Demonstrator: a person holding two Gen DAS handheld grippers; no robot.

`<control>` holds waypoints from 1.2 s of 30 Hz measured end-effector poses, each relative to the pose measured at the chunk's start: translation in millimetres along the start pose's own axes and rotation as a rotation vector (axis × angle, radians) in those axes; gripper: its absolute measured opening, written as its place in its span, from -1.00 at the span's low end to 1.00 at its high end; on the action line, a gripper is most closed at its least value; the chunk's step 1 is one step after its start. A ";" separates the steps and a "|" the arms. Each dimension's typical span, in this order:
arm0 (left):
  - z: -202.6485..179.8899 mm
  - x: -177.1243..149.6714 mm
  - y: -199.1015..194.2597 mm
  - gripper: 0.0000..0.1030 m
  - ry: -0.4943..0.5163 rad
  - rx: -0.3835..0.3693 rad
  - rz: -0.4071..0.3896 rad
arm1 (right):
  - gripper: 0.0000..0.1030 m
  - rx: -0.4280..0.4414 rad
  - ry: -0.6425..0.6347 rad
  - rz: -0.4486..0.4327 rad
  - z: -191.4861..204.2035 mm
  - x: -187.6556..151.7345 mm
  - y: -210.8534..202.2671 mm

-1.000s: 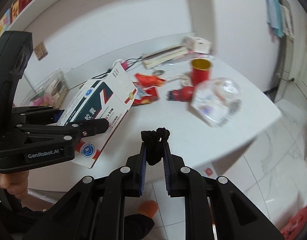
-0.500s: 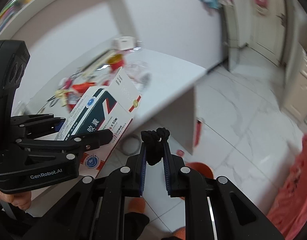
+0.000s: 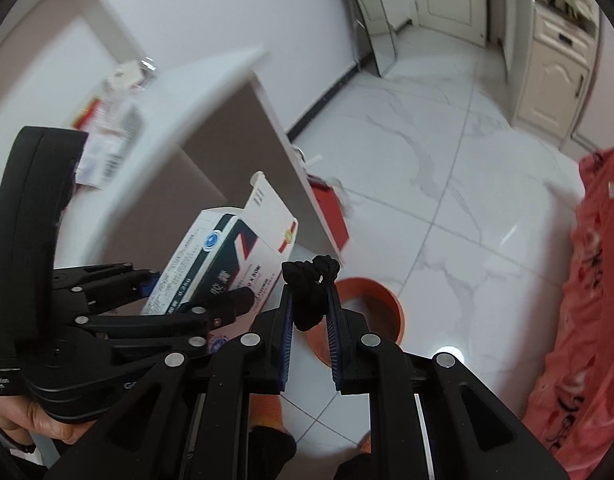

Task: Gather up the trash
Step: 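Carry the box and hair tie over the orange bin with both tools, then open both tools to drop the box and hair tie into the bin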

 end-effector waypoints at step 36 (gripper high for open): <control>50.1 21.0 203.1 0.31 -0.005 0.010 0.142 | -0.25 0.081 0.222 0.201 -109.1 -39.4 251.2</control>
Point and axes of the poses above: each gripper's, at about its wrist camera, not at the fingertips, and y roughly the way its jaws point, z to its left, x to its top, the point moved 2 cm from there along y, roughly the way its jaws point, and after that the axes turned 7 degrees about z, right-handed, at the moved point
